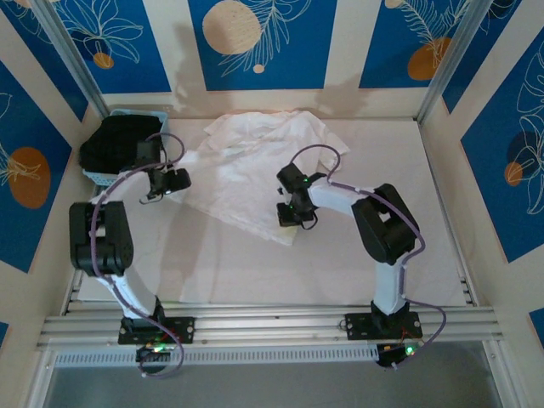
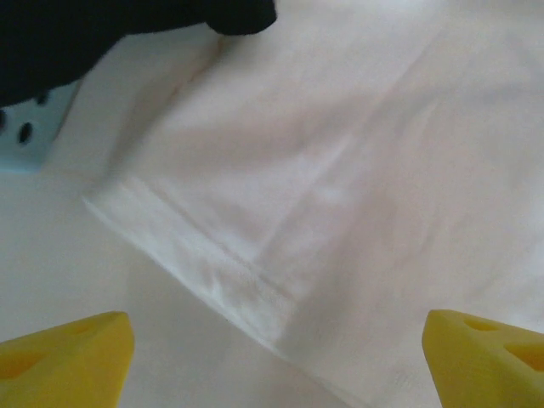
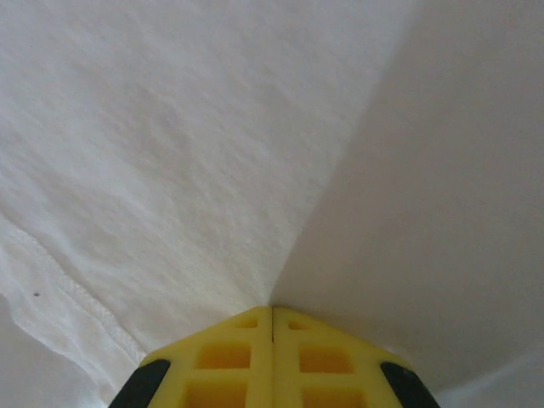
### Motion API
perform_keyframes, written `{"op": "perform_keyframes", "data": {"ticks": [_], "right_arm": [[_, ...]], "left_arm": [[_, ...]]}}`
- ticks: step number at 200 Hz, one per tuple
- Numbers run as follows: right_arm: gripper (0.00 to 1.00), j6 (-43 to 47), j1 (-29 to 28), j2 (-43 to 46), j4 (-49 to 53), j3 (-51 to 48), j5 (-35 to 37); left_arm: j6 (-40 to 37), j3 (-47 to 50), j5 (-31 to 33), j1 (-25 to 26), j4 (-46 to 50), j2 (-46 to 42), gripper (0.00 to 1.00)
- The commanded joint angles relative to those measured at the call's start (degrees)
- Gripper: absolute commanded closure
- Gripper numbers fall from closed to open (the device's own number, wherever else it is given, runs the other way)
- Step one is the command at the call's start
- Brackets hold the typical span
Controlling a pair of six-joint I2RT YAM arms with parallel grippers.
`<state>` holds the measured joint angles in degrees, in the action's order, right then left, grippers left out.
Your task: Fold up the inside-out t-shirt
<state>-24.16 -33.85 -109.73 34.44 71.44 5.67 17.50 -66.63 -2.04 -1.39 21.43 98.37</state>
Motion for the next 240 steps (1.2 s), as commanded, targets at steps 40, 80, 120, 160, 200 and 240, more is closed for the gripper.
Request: {"op": "perform_keyframes", "data": {"ticks": [40, 80, 120, 160, 200, 240], "right_arm": [[1.00, -0.6, 11.2, 12.7, 3.7, -7.3, 2.6], [0.72, -0.6, 5.3, 13.5, 2.0, -6.6, 0.4], [0.39, -2.8, -2.3, 9.4, 3.8, -6.2, 4.6], [0.46, -2.6, -4.1, 4.4, 5.6, -5.3, 7.2], [0.95, -2.6, -0.8, 10.2, 7.7, -8.7, 9.0], [1.00, -2.1, 6.4, 19.7, 5.9, -13.8, 4.9]], "left_arm": [[-1.2, 4.4, -1.4, 4.1, 0.1, -5.1, 0.14], [-3.8, 3.2, 6.8, 4.7, 1.6, -0.8, 0.13], [-4.1, 1.3, 9.2, 4.7, 1.3, -0.5, 0.13], [-5.8, -1.5, 12.1, 3.8, 3.2, 2.0, 0.12], [-7.3, -3.3, 11.0, 3.7, 5.1, 3.6, 0.12], [-9.3, -3.3, 4.6, 5.9, 5.7, 4.7, 0.13]]}}
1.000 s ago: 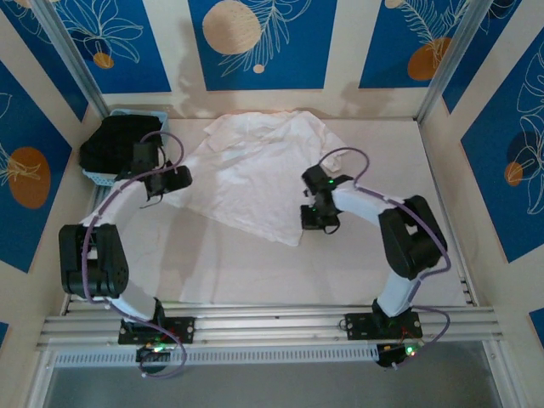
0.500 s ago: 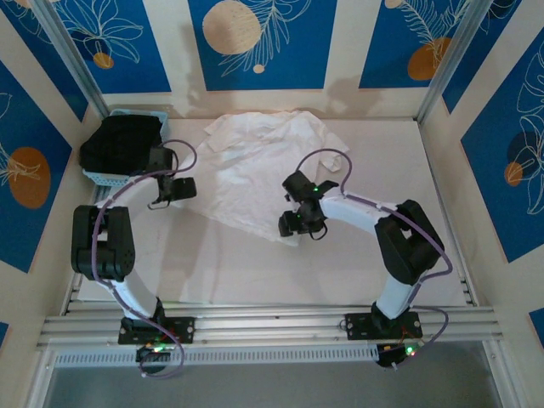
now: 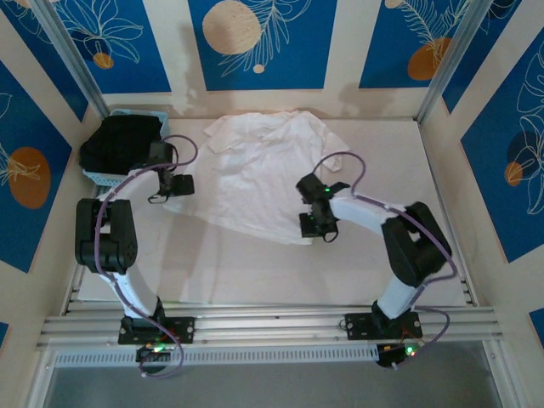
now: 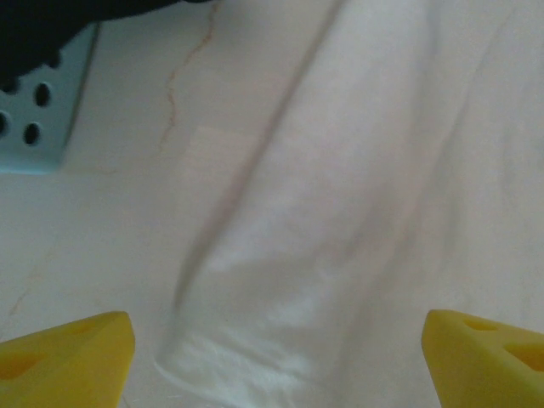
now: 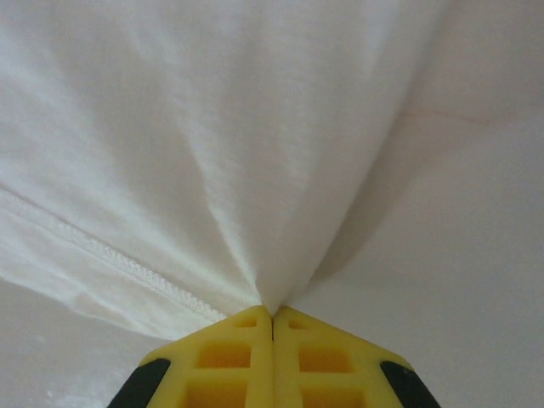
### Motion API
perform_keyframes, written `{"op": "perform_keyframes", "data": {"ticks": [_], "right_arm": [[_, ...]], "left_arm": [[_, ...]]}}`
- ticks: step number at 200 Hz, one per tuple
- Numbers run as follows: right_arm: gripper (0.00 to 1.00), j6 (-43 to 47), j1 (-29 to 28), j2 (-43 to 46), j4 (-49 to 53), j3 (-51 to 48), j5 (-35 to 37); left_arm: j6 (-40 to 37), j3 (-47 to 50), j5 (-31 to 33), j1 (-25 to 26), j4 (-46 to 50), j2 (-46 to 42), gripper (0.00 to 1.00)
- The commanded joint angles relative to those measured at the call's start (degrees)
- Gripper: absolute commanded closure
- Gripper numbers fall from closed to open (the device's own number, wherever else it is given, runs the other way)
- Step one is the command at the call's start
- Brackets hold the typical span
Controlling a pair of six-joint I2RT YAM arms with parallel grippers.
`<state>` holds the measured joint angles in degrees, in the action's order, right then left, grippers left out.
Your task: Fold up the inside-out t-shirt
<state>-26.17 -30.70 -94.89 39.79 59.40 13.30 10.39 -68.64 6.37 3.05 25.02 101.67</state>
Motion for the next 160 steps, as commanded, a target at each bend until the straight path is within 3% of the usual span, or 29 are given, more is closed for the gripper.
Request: {"op": "perform_keyframes", "data": {"ticks": [1, 61, 97, 135, 160], "right_arm": [[1.00, 0.0, 3.3, 4.8, 0.5, -1.7, -3.1], [1.00, 2.2, 6.9, 4.3, -0.3, 0.0, -3.3], [1.00, 3.1, 7.4, 4.8, -0.2, 0.9, -3.3], [1.00, 3.4, 8.8, 6.4, -1.4, 0.6, -3.6], [1.00, 3.2, 10.4, 9.0, -4.8, 0.5, -6.9]], "left_arm": [[-2.3, -1.3, -3.7, 1.6, 2.1, 1.5, 0.13], [-0.4, 2.9, -1.8, 4.0, 5.5, 1.5, 0.14], [-0.7, 1.8, 2.9, 4.2, 8.0, 6.1, 0.22], [-0.8, 0.9, 1.8, 3.8, 8.5, 7.2, 0.43], [-0.8, -0.1, -3.9, 3.7, 9.4, 7.5, 0.72]]}}
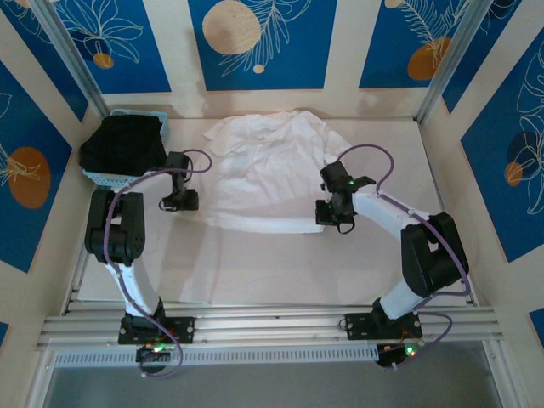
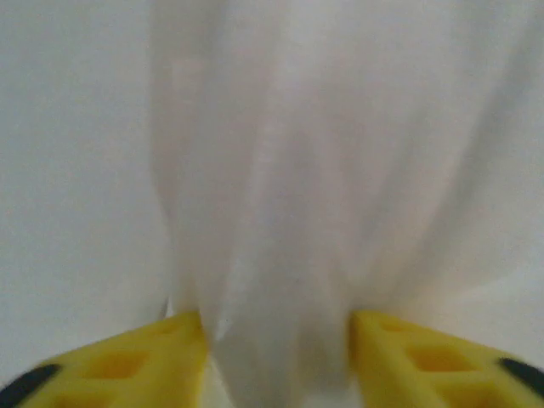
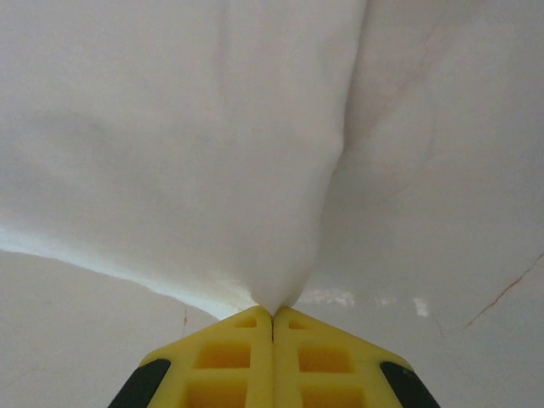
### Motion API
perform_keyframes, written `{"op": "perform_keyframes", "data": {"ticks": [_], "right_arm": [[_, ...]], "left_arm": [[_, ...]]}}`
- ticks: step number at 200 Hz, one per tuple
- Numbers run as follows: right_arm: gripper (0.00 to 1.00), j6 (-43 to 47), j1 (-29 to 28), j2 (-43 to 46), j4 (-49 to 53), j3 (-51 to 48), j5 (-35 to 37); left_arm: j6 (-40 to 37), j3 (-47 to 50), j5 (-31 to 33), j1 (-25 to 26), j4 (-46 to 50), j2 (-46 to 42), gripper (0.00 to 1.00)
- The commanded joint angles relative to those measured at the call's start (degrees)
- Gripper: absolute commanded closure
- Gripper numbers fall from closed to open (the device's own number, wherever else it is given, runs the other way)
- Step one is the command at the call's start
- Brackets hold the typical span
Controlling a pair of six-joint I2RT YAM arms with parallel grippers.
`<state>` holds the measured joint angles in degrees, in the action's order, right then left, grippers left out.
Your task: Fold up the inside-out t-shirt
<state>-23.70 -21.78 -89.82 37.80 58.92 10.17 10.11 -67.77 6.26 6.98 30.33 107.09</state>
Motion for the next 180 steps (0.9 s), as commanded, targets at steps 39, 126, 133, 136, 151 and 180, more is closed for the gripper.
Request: {"op": "perform_keyframes", "data": {"ticks": [39, 126, 133, 136, 151, 180], "right_arm": [[1.00, 2.3, 3.7, 11.6, -4.2, 4.1, -3.2], [1.00, 10.3, 3.1, 37.2, 5.8, 36.2, -3.1], [1.00, 10.4, 3.0, 37.8, 5.7, 39.7, -3.5], [1.00, 10.4, 2.9, 38.0, 5.5, 41.2, -3.6], [1.00, 11.0, 2.9, 37.8, 4.9, 47.1, -3.4], [1.00, 13.4, 2.9, 34.9, 3.5, 54.4, -0.8]], "left_arm": [[3.3, -0.4, -12.8, 0.3, 1.5, -13.2, 1.00], [25.5, -18.5, -28.2, 3.7, -11.6, -56.7, 1.00], [26.2, -21.1, -27.9, 3.7, -12.4, -57.2, 1.00], [26.4, -22.3, -27.5, 3.7, -12.2, -57.2, 1.00], [26.0, -28.1, -24.8, 3.7, -10.7, -56.1, 1.00], [23.8, -35.9, -22.0, 3.7, -6.7, -49.4, 1.00]]}}
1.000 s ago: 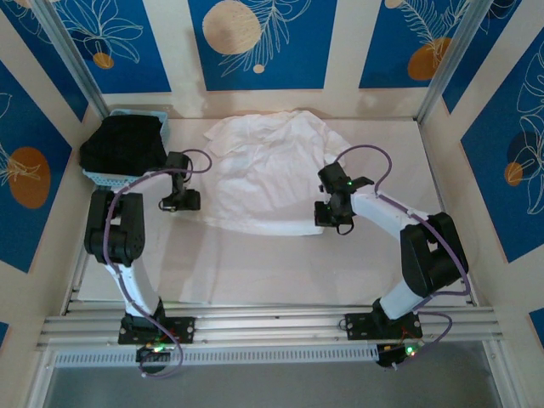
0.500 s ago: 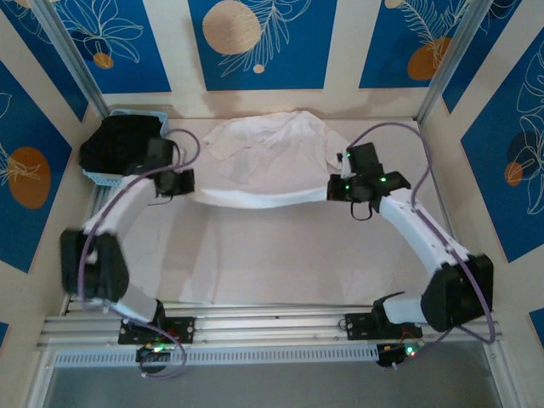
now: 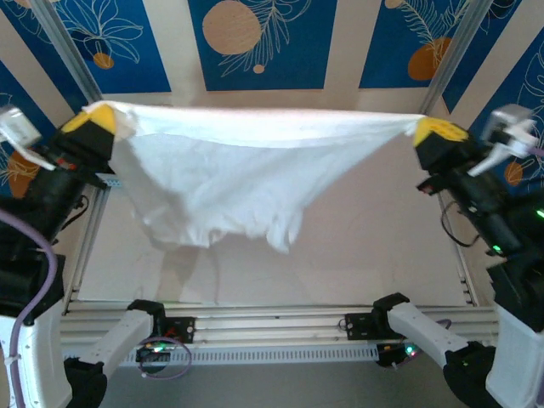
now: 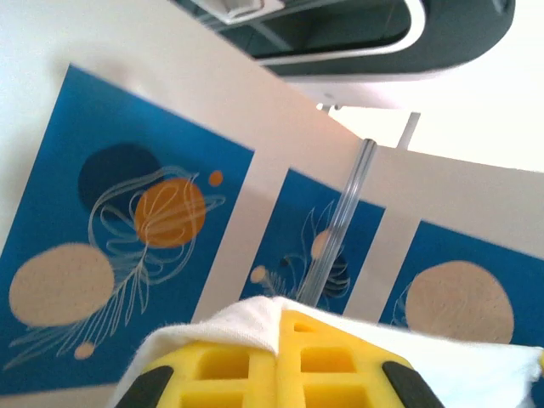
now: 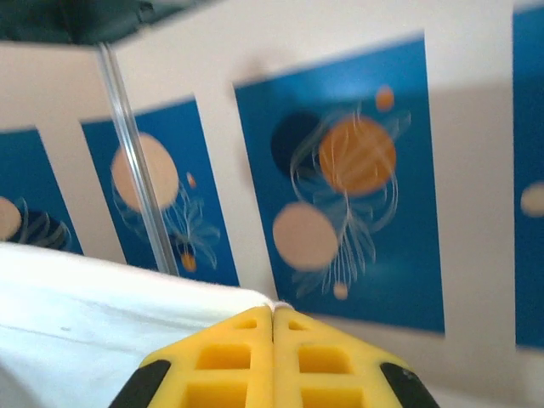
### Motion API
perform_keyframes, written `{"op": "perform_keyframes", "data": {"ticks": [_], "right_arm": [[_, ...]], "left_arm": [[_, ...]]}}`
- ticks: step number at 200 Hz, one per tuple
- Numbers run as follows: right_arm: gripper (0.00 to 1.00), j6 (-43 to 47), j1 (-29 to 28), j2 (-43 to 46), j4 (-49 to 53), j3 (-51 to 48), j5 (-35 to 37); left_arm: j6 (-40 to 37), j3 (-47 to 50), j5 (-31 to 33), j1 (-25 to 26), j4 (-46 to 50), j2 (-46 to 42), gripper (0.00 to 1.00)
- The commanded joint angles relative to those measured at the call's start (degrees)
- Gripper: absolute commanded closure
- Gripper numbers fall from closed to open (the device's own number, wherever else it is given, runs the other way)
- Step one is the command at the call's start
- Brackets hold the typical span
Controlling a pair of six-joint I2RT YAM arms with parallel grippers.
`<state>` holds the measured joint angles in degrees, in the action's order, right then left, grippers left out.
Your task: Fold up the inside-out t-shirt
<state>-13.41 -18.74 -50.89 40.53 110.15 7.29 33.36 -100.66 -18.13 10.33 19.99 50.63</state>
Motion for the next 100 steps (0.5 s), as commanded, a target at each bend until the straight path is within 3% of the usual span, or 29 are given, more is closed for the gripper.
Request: {"op": "perform_keyframes", "data": {"ticks": [1, 56, 100], "right_arm": [[1.00, 3.2, -0.1, -4.2, 0.7, 3.4, 2.3], [1.00, 10.1, 1.7, -15.7, -5.8, 3.7, 8.1], [1.00, 6.1, 11.6, -28.8, -10.0, 12.3, -1.0]], "left_arm": [[0.4, -3.1, 2.4, 0.3, 3.7, 7.4, 1.00], [-3.7, -4.4, 7.1, 0.3, 2.3, 22.8, 1.00], [-4.0, -12.2, 7.3, 0.3, -1.5, 34.4, 1.00]]}}
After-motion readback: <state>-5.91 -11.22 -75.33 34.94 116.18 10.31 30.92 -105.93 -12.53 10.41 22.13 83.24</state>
